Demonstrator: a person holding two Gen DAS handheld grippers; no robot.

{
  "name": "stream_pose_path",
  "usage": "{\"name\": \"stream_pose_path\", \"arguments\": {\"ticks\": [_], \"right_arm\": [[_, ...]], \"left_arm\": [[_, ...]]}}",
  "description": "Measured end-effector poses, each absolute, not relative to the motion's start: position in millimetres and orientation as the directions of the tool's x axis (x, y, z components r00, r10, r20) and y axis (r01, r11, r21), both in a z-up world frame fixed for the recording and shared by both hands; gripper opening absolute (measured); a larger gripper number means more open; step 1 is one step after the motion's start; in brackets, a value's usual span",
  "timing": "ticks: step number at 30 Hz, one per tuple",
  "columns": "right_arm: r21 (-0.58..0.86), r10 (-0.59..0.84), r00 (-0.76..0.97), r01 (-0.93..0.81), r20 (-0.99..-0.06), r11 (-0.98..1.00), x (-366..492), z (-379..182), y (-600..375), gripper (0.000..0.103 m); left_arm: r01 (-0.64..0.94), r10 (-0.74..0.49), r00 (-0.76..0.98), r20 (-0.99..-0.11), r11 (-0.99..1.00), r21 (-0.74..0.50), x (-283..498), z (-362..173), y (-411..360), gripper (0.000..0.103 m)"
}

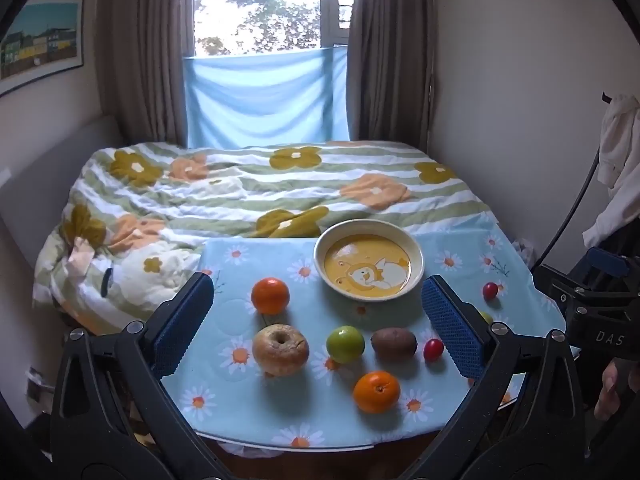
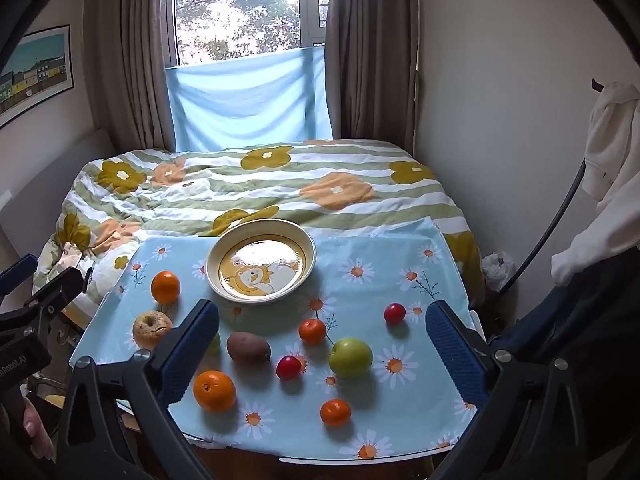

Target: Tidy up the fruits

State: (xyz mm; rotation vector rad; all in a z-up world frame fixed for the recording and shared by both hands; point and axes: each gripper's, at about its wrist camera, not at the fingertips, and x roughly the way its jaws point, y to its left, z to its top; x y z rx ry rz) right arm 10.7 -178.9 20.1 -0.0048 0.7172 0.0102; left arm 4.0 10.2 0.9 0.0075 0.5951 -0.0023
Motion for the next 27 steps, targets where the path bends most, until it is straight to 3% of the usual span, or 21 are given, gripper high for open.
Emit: {"name": "stream_pose_path", "arguments": {"ticks": [27], "right_arm": [[0.002,0.007,0.753,-0.008,-0.658,1.000,12.4,16.3,-175.9,0.103]], "left_arm": [[0.009,-0.009,0.831,-0.557,1.000,-0.002,9.6,0.1,13.9,0.103]]}}
